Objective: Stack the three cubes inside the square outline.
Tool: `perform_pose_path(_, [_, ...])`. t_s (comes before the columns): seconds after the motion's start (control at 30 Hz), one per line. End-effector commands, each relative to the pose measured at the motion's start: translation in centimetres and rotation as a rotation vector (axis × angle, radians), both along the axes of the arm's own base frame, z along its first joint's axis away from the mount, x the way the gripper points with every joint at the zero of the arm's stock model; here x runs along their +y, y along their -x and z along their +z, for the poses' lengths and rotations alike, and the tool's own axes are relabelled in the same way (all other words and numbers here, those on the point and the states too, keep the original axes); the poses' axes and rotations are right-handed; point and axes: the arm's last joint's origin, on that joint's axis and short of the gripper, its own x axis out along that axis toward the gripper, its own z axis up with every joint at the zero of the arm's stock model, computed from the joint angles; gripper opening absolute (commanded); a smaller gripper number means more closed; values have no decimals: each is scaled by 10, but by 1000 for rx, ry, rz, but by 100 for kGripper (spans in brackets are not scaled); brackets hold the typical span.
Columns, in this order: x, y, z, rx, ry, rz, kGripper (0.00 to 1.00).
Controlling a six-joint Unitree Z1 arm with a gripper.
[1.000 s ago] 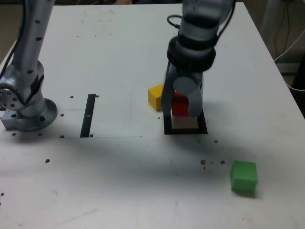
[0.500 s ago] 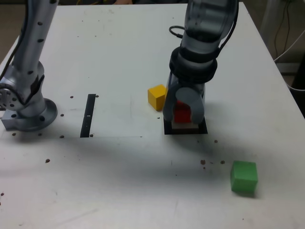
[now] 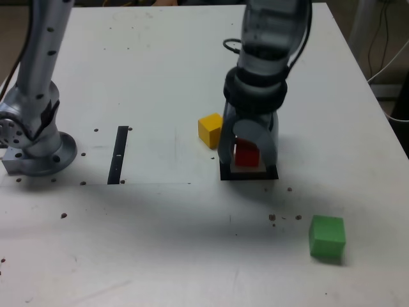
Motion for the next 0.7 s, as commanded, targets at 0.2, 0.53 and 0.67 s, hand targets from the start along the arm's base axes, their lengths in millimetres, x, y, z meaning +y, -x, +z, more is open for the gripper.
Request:
perform_pose_path(0.2, [4, 26, 41, -62, 7, 2, 100])
perform_pose_path(0.53, [38, 76, 79, -112, 5, 104, 100])
perform_pose_path(0.67, [61, 95, 75, -84, 19, 217, 100])
